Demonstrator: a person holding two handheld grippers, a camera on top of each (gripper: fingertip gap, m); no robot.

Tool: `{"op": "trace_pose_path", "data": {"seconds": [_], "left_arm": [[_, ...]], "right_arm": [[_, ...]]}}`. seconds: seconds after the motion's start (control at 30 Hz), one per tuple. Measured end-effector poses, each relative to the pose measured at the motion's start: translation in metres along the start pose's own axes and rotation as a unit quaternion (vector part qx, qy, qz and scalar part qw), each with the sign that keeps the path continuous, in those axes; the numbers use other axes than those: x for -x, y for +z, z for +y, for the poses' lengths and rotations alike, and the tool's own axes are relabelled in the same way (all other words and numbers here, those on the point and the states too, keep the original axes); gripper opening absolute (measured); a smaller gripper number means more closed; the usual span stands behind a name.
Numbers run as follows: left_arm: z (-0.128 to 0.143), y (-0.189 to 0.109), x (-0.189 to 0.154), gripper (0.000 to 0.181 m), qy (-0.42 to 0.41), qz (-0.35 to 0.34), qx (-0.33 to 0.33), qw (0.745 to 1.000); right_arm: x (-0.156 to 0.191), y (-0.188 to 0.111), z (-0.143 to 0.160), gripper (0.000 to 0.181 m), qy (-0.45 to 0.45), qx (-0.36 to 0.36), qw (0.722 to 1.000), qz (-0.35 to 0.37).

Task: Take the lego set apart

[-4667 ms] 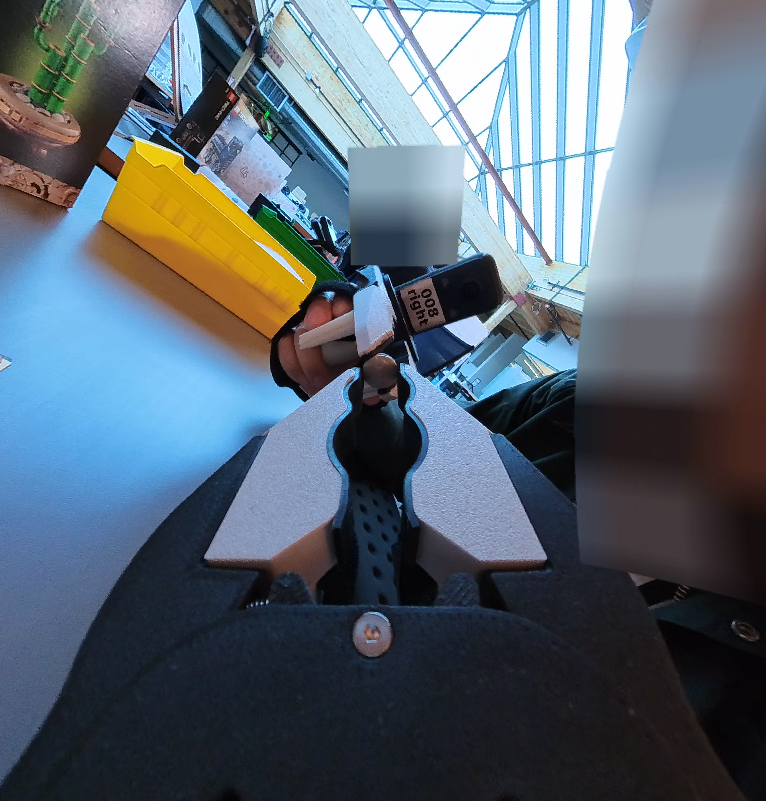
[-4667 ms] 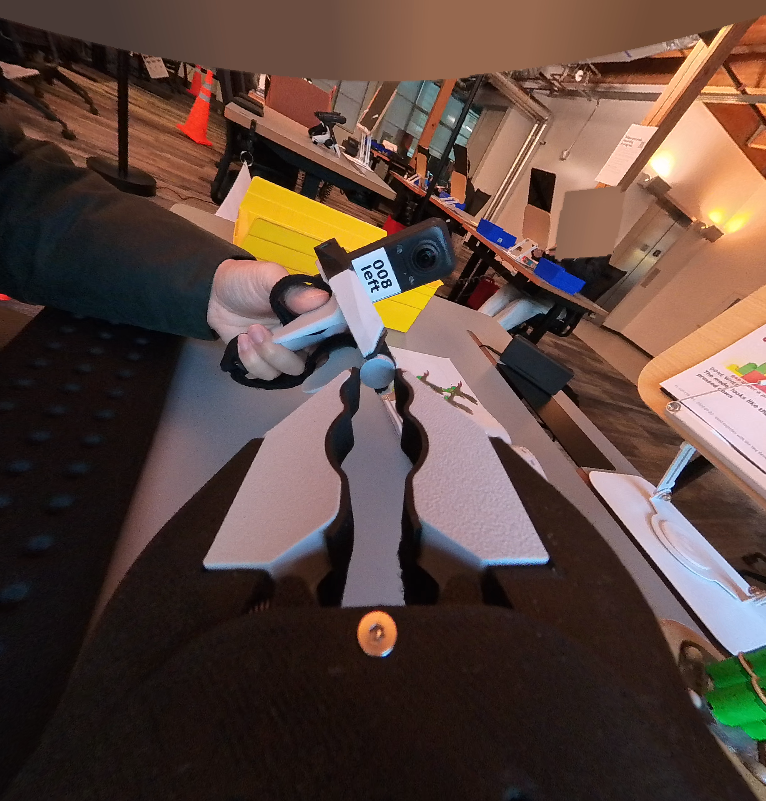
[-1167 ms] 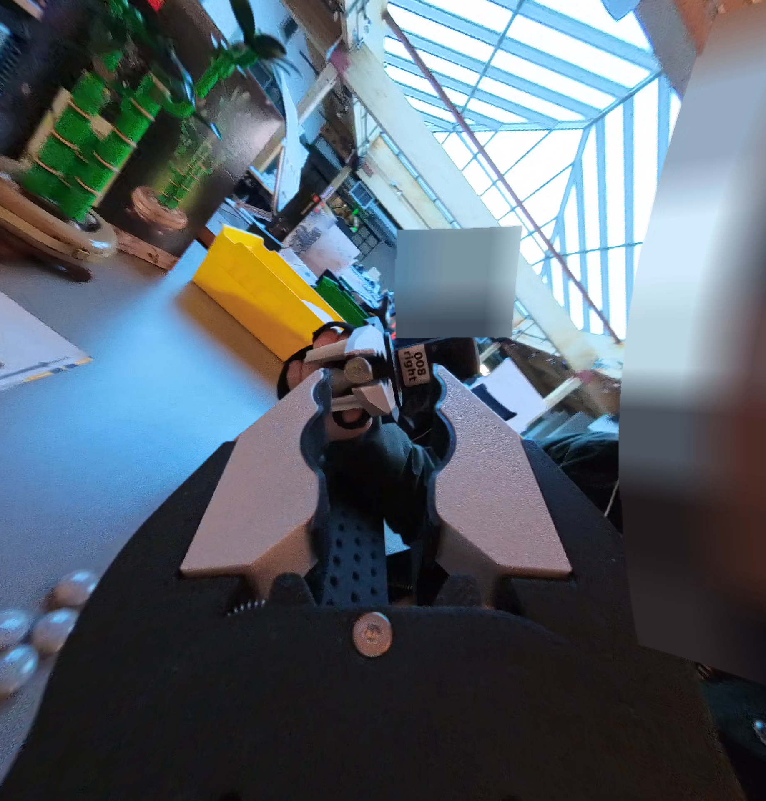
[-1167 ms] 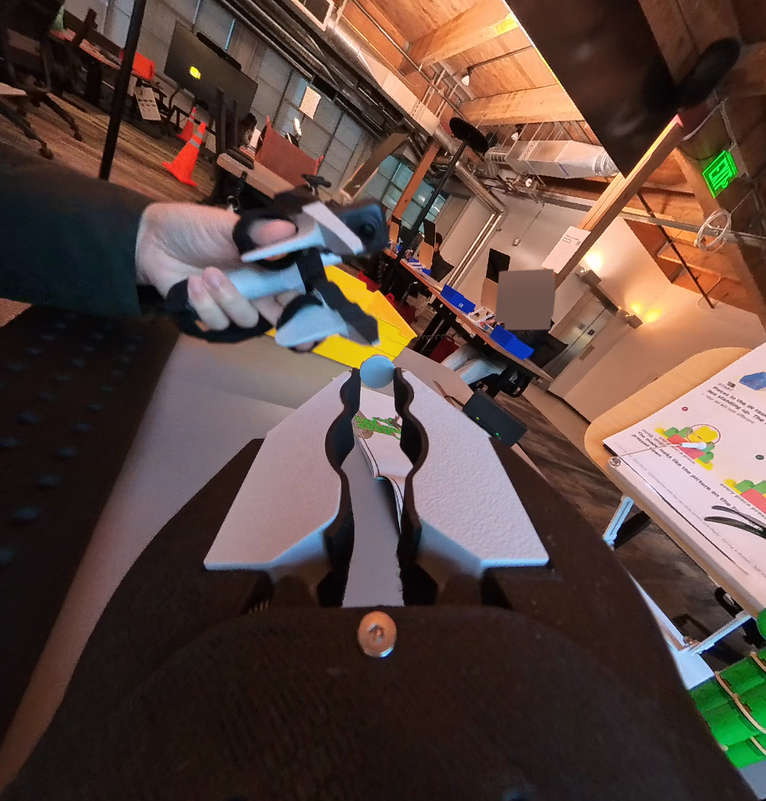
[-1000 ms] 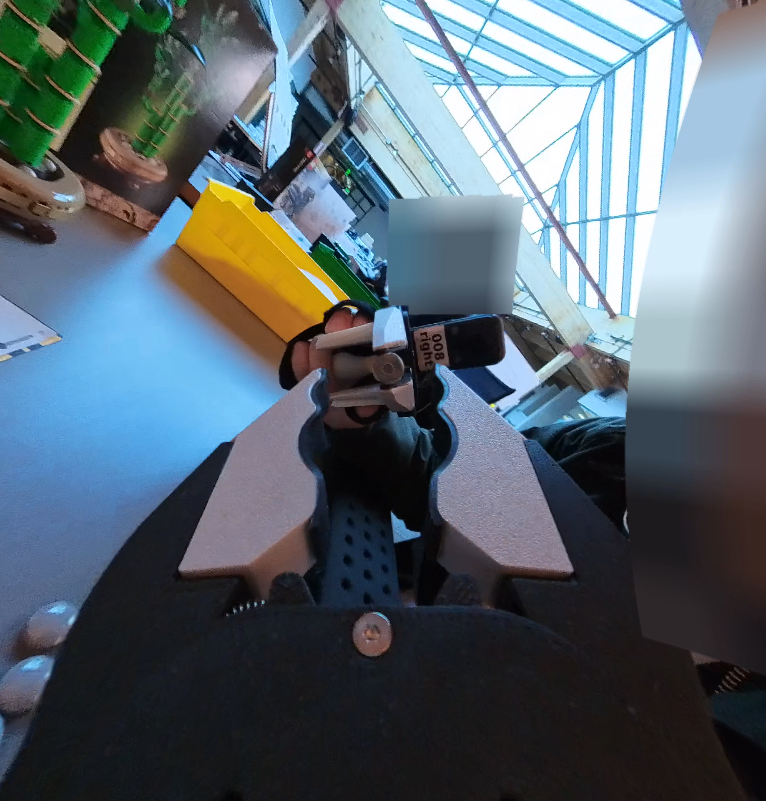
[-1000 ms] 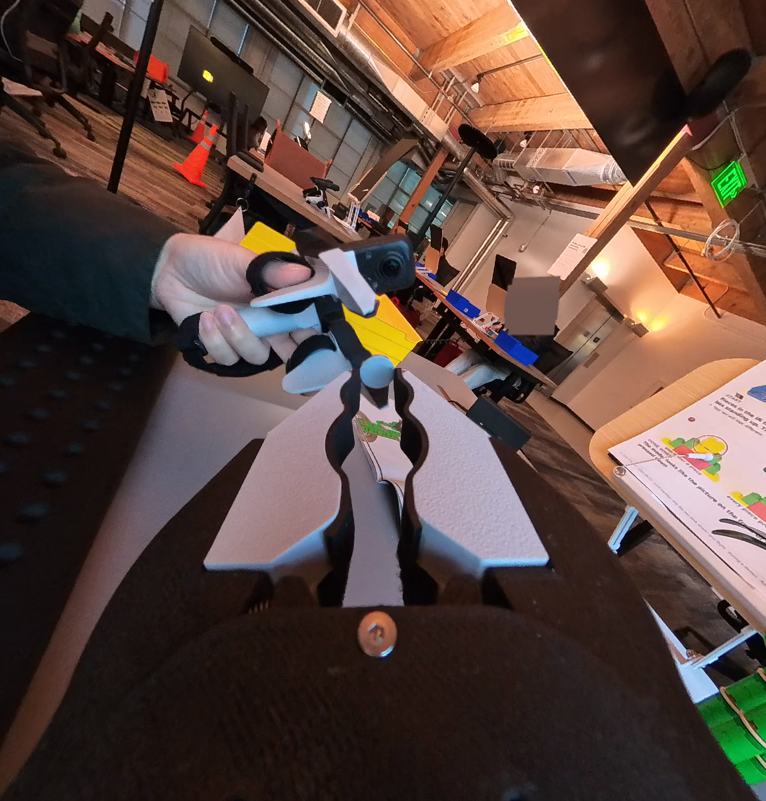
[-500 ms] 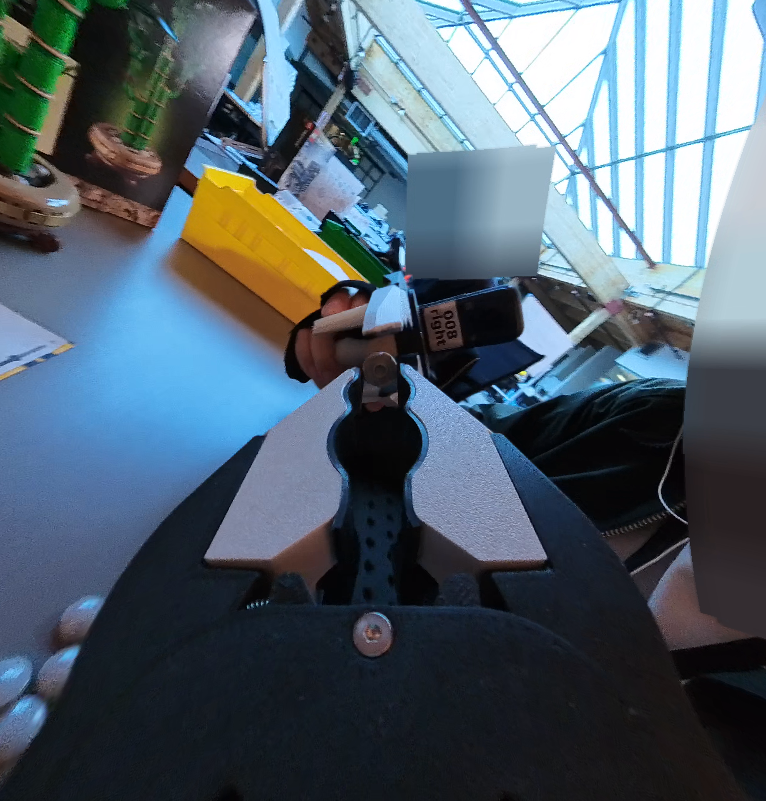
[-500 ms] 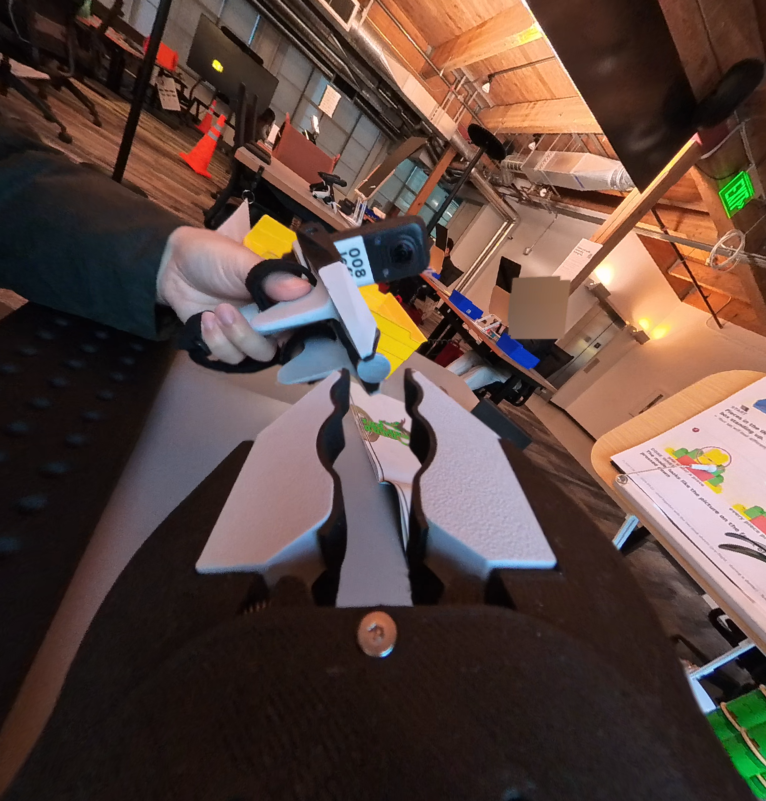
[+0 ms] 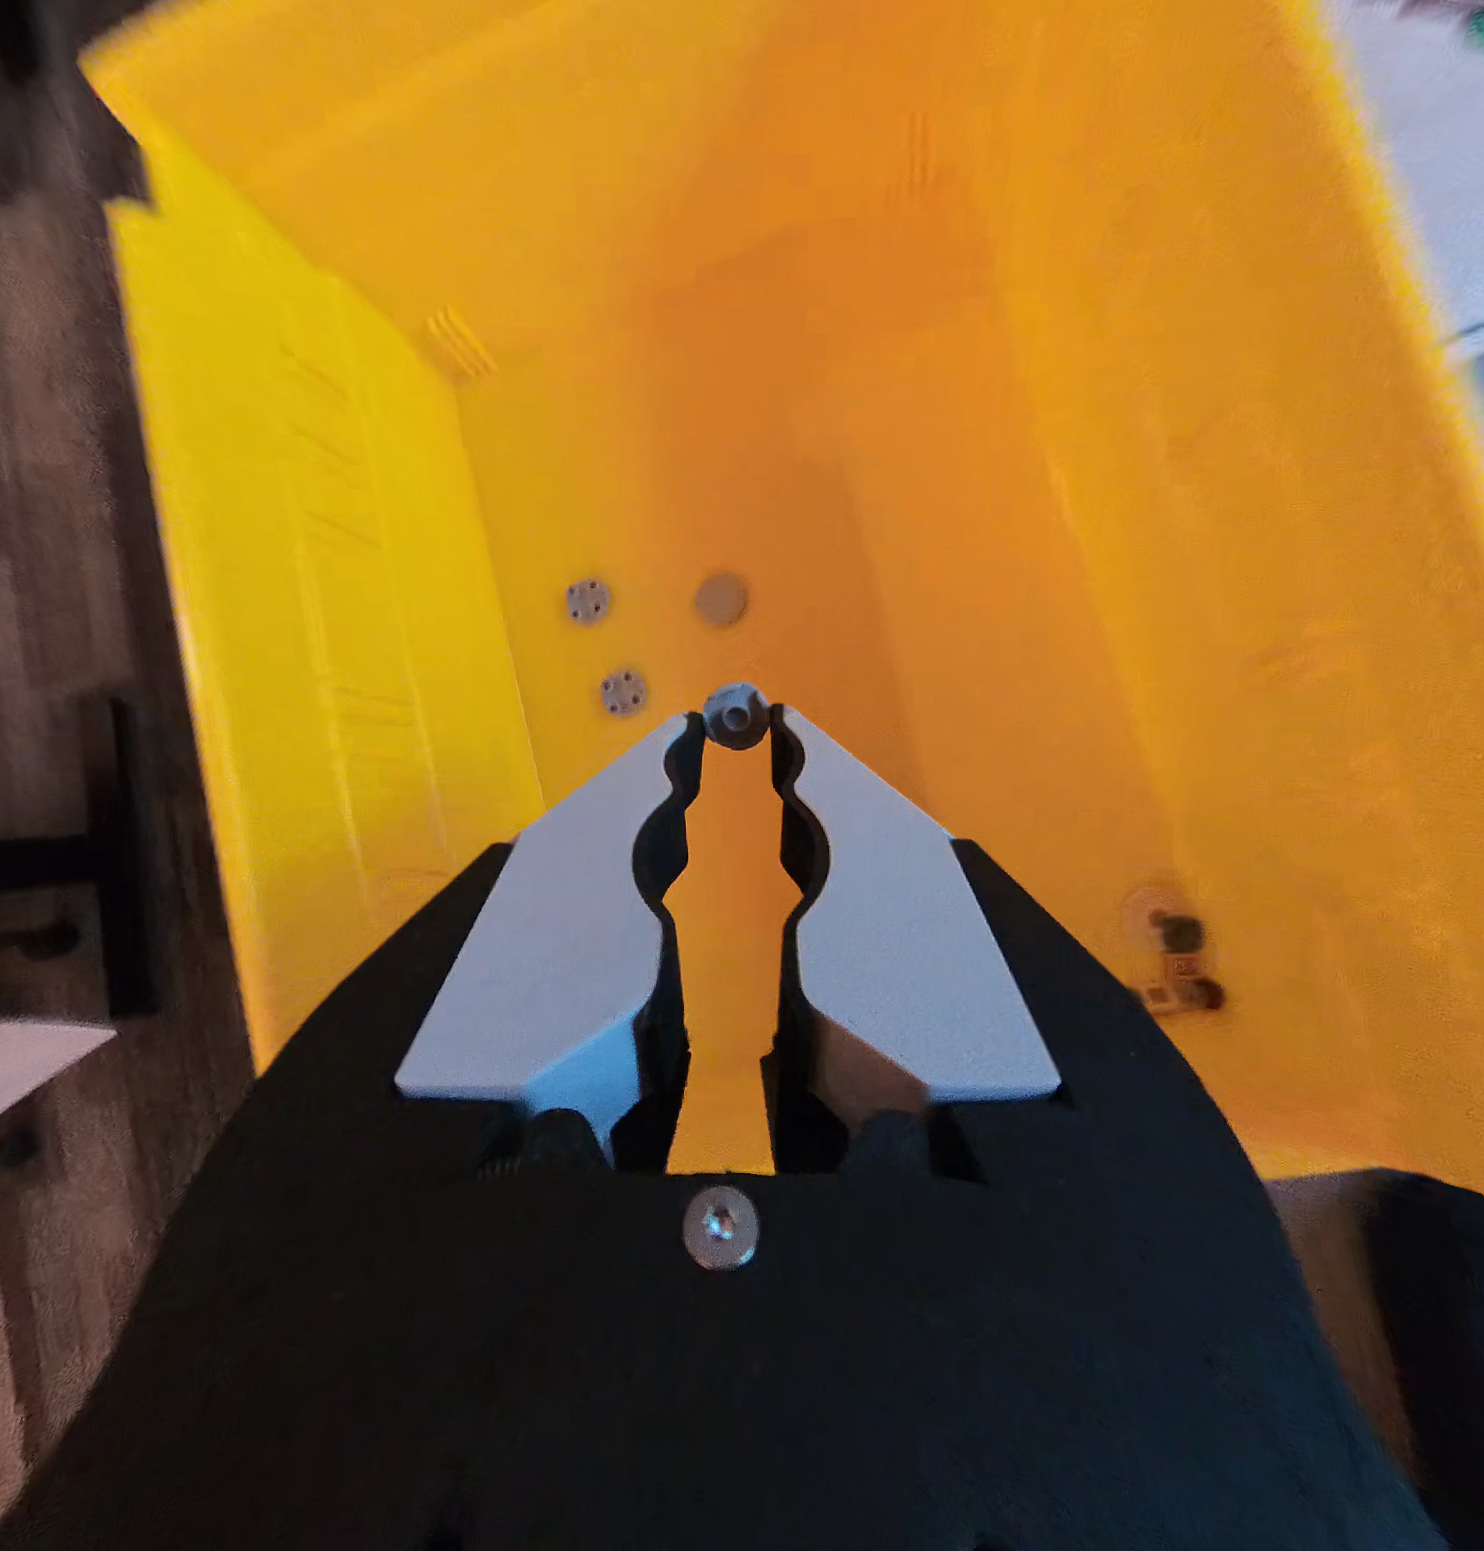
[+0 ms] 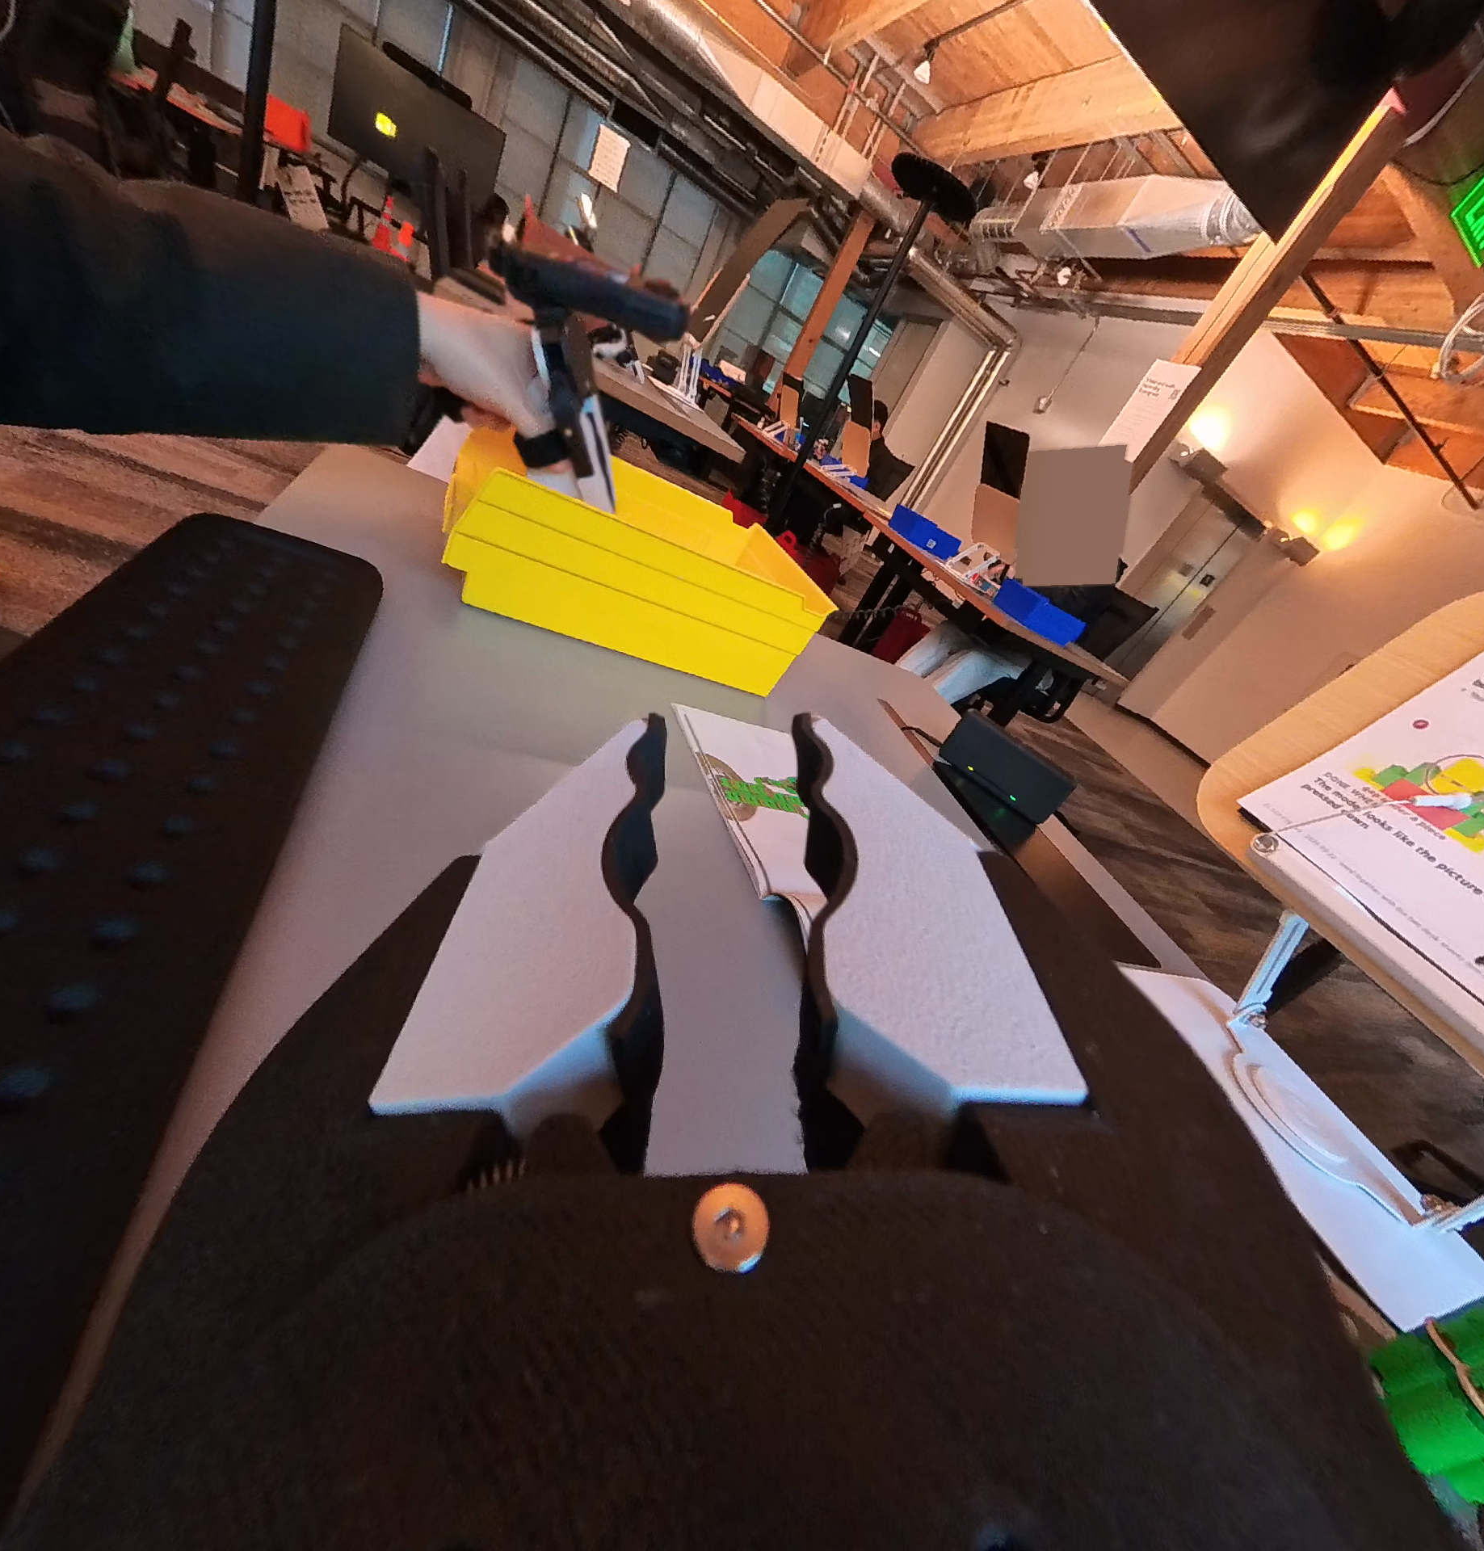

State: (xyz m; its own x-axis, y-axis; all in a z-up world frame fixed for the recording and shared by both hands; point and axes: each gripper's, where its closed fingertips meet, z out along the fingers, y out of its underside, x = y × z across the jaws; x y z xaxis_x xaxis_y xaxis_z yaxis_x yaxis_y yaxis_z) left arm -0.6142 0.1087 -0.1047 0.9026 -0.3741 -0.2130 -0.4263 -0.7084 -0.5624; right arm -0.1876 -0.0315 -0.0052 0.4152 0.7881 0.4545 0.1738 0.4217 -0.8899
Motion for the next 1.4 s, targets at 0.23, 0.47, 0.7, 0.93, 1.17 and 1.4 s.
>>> {"op": "trace_pose_path", "data": {"seconds": [0.23, 0.47, 0.7, 0.93, 1.17, 1.4], "left_arm": [[0.01, 0.008, 0.013, 0.052, -0.029, 0.004, 0.009, 1.0], [-0.07, -0.105, -0.069, 0.047, -0.034, 0.101, -0.222, 0.969], [-0.082, -0.101, -0.286, 0.024, 0.142, 0.269, -0.229, 0.925], [-0.072, -0.03, -0.361, 0.028, 0.236, 0.328, -0.141, 0.904], [-0.063, -0.003, -0.371, 0.026, 0.278, 0.359, -0.093, 0.886], [-0.061, 0.002, -0.371, 0.02, 0.287, 0.369, -0.083, 0.88]], "right_arm": [[-0.008, -0.002, 0.006, 0.029, 0.019, 0.002, 1.0, 0.01], [-0.007, 0.0, 0.01, 0.029, 0.017, 0.009, 1.0, 0.009], [-0.012, -0.002, 0.016, 0.029, 0.02, 0.022, 0.999, 0.011], [-0.014, -0.004, 0.016, 0.028, 0.024, 0.021, 0.999, 0.012], [-0.013, -0.004, 0.014, 0.028, 0.023, 0.019, 1.0, 0.006], [-0.011, -0.004, 0.012, 0.027, 0.024, 0.018, 1.0, 0.001]]}}
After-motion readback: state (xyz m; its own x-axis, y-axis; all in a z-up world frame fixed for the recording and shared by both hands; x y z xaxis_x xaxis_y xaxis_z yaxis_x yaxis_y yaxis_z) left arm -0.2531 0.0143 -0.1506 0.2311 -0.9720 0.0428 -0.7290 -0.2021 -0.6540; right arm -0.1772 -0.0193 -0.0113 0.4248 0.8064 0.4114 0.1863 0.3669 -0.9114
